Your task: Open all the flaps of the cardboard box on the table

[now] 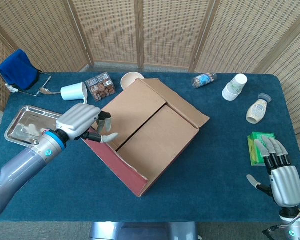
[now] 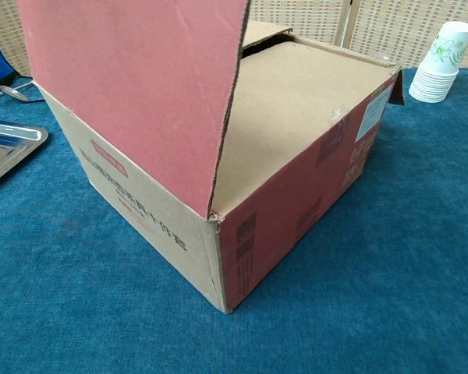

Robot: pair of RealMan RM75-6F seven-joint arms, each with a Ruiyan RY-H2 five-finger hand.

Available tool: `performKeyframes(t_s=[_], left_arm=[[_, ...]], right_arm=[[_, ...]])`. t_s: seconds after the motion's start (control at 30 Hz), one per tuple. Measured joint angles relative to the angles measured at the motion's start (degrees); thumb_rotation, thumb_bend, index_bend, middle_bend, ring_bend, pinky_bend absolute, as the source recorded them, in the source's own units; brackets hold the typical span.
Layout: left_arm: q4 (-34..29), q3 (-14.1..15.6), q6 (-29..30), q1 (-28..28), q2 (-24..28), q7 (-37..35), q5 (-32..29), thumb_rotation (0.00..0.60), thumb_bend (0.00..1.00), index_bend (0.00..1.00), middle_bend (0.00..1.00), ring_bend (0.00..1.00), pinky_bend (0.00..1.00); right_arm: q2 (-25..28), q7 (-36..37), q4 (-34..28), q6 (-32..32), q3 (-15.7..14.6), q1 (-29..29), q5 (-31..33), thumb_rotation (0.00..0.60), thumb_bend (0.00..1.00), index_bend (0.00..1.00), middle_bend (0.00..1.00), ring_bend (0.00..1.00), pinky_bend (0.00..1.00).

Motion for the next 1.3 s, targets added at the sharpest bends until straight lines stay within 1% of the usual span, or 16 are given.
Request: performKeyframes(t_s=[0.13, 0.23, 0.33, 0.43, 0.6, 0.73, 0.87, 1.0, 1.17, 1.2, 1.27, 1.3], left_arm=[[-1.63, -0.79, -3.66, 1.34, 2.65, -3.24, 2.16, 0.206, 0.0, 0.54, 0.7, 0.48, 0.44], [-2.7, -1.53, -7.66, 2.21, 4.93, -6.32, 3.8, 0.207, 0.0, 0.54, 0.7, 0.48, 0.44], [-3.8, -2.78, -11.24, 3.31, 6.91, -10.11, 6.25, 0.201, 0.0, 0.54, 0.7, 0.48, 0.43], [-4.51, -3.83, -13.59, 4.43, 8.2, -12.34, 8.98, 0.204, 0.0, 0.54, 0.7, 0.48, 0.43], [-5.27, -5.18, -16.74, 6.26, 9.19, -16.43, 11.74, 0.207, 0.0, 0.54, 0.7, 0.48, 0.43], [-5.26, -6.63, -21.43, 7.7, 9.61, -20.22, 13.06, 0.207, 0.0, 0.54, 0.7, 0.48, 0.42], [-4.28, -7.7, -26.21, 9.32, 9.72, -22.41, 15.21, 0.211, 0.0, 0.54, 0.7, 0.48, 0.42], [-3.02, -7.34, -29.27, 10.69, 8.91, -22.93, 17.51, 0.205, 0.0, 0.54, 0.7, 0.48, 0.42], [-1.8, -5.14, -30.37, 11.68, 6.98, -22.26, 19.89, 0.203, 0.0, 0.53, 0.69, 0.48, 0.42], [-1.59, -4.78, -30.18, 11.86, 6.59, -22.09, 20.25, 0.198, 0.0, 0.52, 0.67, 0.47, 0.41], [-1.33, -4.43, -28.73, 12.37, 5.85, -21.63, 20.95, 0.193, 0.0, 0.51, 0.61, 0.42, 0.36], [-1.27, -4.35, -27.67, 12.69, 5.5, -21.35, 21.41, 0.189, 0.0, 0.5, 0.55, 0.38, 0.33]], right_arm=[[0.02, -0.17, -0.14, -0.05, -0.08, 0.01, -0.16, 0.6, 0.0, 0.0, 0.0, 0.0, 0.12], [0.03, -0.19, -0.27, 0.0, -0.14, -0.03, -0.27, 0.6, 0.0, 0.0, 0.0, 0.0, 0.12], [0.07, -0.08, -0.32, 0.06, -0.11, -0.05, -0.23, 0.6, 0.0, 0.0, 0.0, 0.0, 0.12], [0.16, 0.05, -0.4, 0.07, -0.07, -0.06, -0.21, 0.6, 0.0, 0.0, 0.0, 0.0, 0.12], [0.26, 0.33, -0.41, 0.16, -0.09, -0.09, -0.25, 0.6, 0.0, 0.0, 0.0, 0.0, 0.12], [0.34, 0.49, -0.5, 0.22, 0.0, -0.11, -0.14, 0.6, 0.0, 0.0, 0.0, 0.0, 0.12], [0.37, 0.55, -0.58, 0.25, -0.03, -0.14, -0.21, 0.6, 0.0, 0.0, 0.0, 0.0, 0.12], [0.48, 0.83, -0.67, 0.39, -0.01, -0.18, -0.24, 0.6, 0.0, 0.0, 0.0, 0.0, 0.12], [0.6, 1.06, -0.71, 0.24, -0.05, -0.16, -0.2, 0.6, 0.0, 0.0, 0.0, 0.0, 0.12], [0.59, 1.02, -0.71, 0.23, -0.07, -0.16, -0.26, 0.6, 0.0, 0.0, 0.0, 0.0, 0.12], [0.59, 0.98, -0.74, 0.24, -0.14, -0.16, -0.39, 0.6, 0.0, 0.0, 0.0, 0.0, 0.12], [0.59, 1.0, -0.75, 0.23, -0.15, -0.16, -0.39, 0.6, 0.0, 0.0, 0.0, 0.0, 0.12]])
